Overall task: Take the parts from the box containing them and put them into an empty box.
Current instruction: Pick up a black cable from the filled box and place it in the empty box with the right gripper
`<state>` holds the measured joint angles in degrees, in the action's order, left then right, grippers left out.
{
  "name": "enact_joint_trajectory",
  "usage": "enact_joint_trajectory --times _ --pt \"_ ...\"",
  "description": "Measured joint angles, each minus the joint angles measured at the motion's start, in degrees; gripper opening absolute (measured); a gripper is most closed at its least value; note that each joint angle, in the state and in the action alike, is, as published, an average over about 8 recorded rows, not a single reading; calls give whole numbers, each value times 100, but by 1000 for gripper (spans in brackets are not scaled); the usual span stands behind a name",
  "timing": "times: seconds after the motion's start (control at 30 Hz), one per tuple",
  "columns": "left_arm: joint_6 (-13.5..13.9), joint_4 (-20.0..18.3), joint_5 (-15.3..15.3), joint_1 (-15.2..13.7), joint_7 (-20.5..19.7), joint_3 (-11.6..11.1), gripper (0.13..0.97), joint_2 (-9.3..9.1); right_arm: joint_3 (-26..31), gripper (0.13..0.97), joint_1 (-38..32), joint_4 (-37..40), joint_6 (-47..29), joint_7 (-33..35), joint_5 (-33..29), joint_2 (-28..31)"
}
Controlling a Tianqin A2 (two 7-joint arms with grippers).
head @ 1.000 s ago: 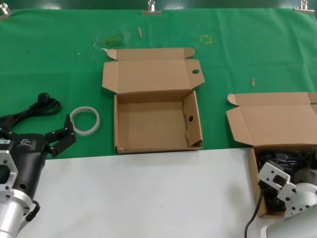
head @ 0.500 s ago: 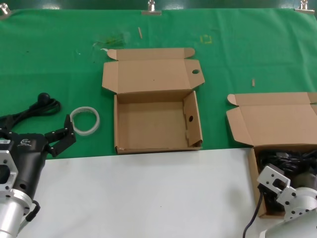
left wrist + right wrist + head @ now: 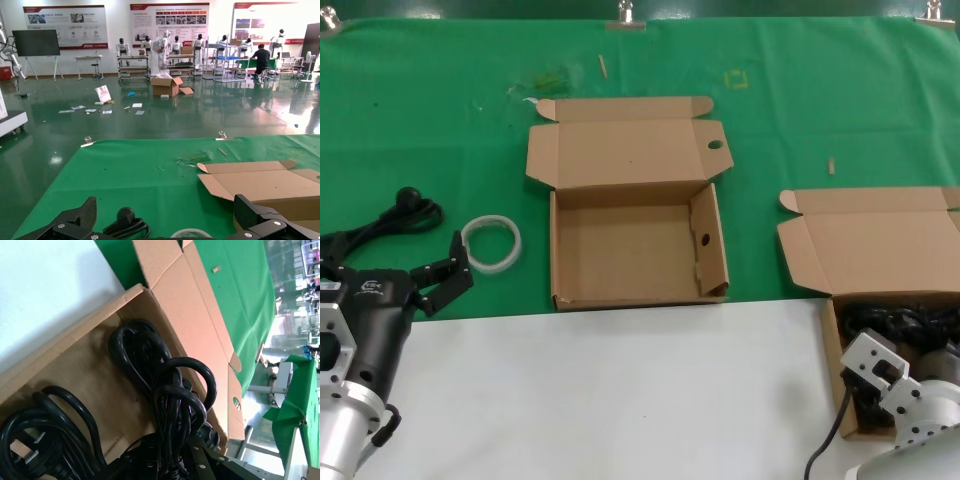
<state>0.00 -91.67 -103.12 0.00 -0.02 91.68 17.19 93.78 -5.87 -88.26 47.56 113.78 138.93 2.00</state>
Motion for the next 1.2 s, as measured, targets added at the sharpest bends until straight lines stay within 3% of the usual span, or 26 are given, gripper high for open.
enact_joint_trajectory --times 0.67,1.0,1.2 --pt "0 0 0 0 0 0 966 0 113 202 48 -178 141 -172 87 0" --pt "0 0 0 0 0 0 966 0 318 202 772 -1789 475 -754 -384 -9" --pt "0 0 0 0 0 0 966 0 478 202 964 -2276 685 -957 -461 -9"
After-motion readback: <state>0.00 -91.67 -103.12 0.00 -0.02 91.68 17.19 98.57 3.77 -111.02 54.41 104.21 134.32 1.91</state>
